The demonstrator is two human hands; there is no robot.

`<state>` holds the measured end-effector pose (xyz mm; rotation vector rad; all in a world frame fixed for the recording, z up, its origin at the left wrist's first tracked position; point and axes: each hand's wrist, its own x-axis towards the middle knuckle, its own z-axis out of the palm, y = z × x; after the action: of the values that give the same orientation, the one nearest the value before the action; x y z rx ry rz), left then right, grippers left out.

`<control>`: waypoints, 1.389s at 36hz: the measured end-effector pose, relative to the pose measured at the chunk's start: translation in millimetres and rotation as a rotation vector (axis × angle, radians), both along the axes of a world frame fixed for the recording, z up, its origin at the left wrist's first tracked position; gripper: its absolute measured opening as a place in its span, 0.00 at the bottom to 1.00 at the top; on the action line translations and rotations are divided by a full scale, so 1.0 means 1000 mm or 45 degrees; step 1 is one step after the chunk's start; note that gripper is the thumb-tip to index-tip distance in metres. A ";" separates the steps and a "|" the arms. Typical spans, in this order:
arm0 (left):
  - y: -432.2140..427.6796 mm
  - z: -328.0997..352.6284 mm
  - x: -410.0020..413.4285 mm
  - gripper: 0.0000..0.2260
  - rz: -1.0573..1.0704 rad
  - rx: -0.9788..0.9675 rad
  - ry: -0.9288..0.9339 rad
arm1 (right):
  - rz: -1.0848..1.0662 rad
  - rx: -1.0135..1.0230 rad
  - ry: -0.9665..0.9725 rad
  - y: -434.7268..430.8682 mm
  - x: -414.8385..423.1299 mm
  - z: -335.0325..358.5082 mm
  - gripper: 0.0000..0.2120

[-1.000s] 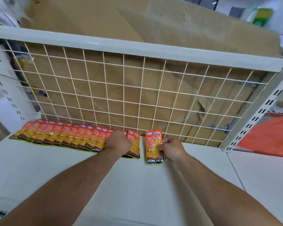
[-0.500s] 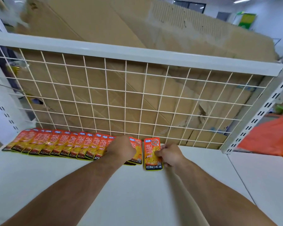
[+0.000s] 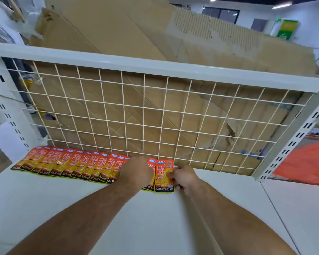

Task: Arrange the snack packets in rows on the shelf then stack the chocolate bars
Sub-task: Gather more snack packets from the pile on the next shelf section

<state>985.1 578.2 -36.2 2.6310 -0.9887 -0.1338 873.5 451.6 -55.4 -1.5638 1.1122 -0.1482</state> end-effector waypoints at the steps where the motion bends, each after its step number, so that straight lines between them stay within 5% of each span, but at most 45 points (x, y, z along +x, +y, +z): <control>1: 0.000 0.001 0.000 0.10 0.001 0.000 0.000 | -0.002 -0.022 0.018 0.000 0.002 -0.001 0.06; 12: 0.005 0.009 -0.008 0.13 0.011 0.053 -0.079 | 0.058 -0.451 0.357 0.002 0.021 -0.001 0.03; 18: 0.007 0.007 -0.010 0.11 -0.012 -0.023 -0.117 | 0.106 -0.687 0.505 0.003 0.025 -0.004 0.14; 32: 0.004 0.003 -0.011 0.12 -0.078 -0.031 -0.122 | 0.156 -0.668 0.530 0.010 0.012 -0.003 0.15; 38: 0.005 0.009 -0.016 0.12 -0.188 -0.068 -0.209 | 0.145 -0.715 0.525 0.015 0.006 -0.002 0.15; 50: -0.004 -0.015 -0.033 0.25 -0.602 -0.041 -0.274 | 0.360 -1.278 0.669 0.029 -0.065 0.003 0.31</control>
<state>951.8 573.8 -51.3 2.3690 -1.6578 0.0591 808.4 480.5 -52.9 -2.7558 1.2727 -0.1086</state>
